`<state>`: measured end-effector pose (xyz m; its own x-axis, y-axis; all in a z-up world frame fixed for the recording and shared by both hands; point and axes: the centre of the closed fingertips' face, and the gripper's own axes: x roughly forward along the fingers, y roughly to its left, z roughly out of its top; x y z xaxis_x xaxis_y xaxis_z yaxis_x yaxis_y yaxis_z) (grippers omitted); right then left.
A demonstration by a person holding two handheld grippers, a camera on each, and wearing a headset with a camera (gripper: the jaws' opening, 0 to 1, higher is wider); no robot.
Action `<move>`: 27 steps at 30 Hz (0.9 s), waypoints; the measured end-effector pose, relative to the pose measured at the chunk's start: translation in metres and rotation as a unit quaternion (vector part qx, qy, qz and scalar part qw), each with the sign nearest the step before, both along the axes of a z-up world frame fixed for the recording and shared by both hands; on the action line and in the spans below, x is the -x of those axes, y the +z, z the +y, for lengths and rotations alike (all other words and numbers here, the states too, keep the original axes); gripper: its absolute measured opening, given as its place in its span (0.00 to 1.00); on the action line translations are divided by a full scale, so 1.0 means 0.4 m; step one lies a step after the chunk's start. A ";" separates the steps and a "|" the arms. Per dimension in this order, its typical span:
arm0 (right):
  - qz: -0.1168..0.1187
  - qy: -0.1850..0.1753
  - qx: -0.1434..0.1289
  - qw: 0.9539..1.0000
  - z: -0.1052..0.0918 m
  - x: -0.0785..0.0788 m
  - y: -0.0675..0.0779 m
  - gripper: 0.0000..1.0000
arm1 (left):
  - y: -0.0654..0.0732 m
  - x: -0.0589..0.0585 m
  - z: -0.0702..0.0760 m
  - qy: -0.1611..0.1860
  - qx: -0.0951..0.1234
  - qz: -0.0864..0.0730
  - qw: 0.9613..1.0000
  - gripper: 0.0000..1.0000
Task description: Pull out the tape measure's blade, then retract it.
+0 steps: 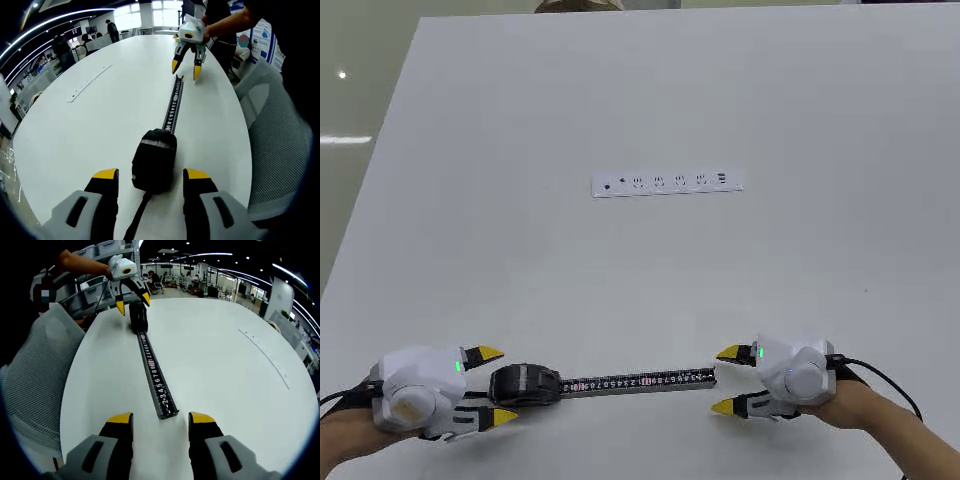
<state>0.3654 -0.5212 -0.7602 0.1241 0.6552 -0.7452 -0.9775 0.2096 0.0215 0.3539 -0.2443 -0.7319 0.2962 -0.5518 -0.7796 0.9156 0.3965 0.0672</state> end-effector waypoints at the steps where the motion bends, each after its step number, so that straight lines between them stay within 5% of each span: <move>1: 0.000 -0.004 -0.001 1.000 0.000 0.001 0.003 0.45 | 0.004 0.002 0.001 0.005 0.003 0.000 1.000 0.51; 13: -0.002 -0.061 -0.017 0.998 -0.009 0.033 0.044 0.54 | 0.044 0.039 0.001 0.071 0.045 -0.010 0.996 0.60; 27: -0.006 -0.138 -0.031 0.990 -0.037 0.073 0.092 0.66 | 0.081 0.112 0.017 0.169 0.067 -0.018 0.983 0.73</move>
<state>0.3363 -0.5361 -0.7234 0.3137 0.6398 -0.7016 -0.8834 0.4676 0.0314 0.3091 -0.2374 -0.6996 0.5061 -0.5144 -0.6922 0.7284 0.6847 0.0238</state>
